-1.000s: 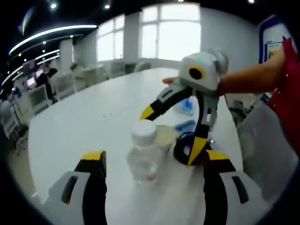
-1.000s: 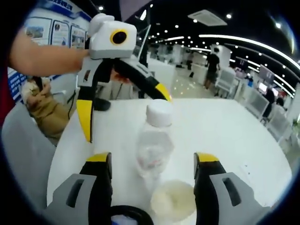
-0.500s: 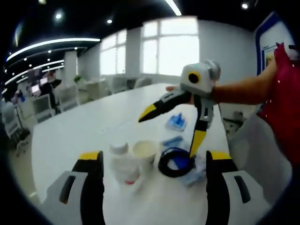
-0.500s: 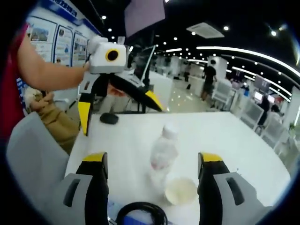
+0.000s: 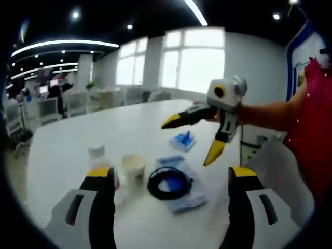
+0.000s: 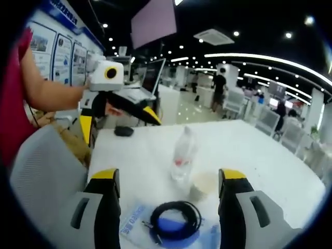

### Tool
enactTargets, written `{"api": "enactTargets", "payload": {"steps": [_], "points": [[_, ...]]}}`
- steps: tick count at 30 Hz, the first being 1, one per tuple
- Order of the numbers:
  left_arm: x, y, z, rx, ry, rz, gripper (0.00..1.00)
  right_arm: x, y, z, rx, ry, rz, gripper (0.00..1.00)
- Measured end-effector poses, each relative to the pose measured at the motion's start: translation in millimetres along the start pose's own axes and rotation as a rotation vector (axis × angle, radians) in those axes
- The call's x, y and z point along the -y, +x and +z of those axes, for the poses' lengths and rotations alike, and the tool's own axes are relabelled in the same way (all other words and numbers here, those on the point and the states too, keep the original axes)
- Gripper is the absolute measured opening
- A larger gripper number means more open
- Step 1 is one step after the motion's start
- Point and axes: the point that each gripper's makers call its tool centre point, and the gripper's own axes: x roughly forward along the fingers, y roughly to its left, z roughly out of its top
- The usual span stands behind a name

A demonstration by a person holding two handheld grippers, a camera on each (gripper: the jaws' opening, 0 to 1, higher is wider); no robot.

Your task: Arrange the tabletop items into an orderly group along one side of the table until the central work area is clear of visible clutter.

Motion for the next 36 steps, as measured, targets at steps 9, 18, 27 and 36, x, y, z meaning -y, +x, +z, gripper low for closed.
{"api": "enactTargets", "payload": {"steps": [9, 18, 27, 36], "points": [[28.1, 7, -14.3, -0.013, -0.054, 0.005, 0.86, -8, -35, -28.6, -0.014, 0.109, -0.124, 0.75], [51.1, 13, -22.6, -0.013, -0.120, 0.018, 0.84, -22, -57, -55.6, -0.050, 0.201, -0.193, 0.73], [61.0, 22, -37.1, -0.050, -0.158, 0.011, 0.83, -19, -68, -73.8, -0.080, 0.279, -0.235, 0.70], [46.7, 36, -33.5, -0.069, -0.168, 0.031, 0.81, 0, -58, -70.6, -0.078, 0.299, -0.263, 0.65]]}}
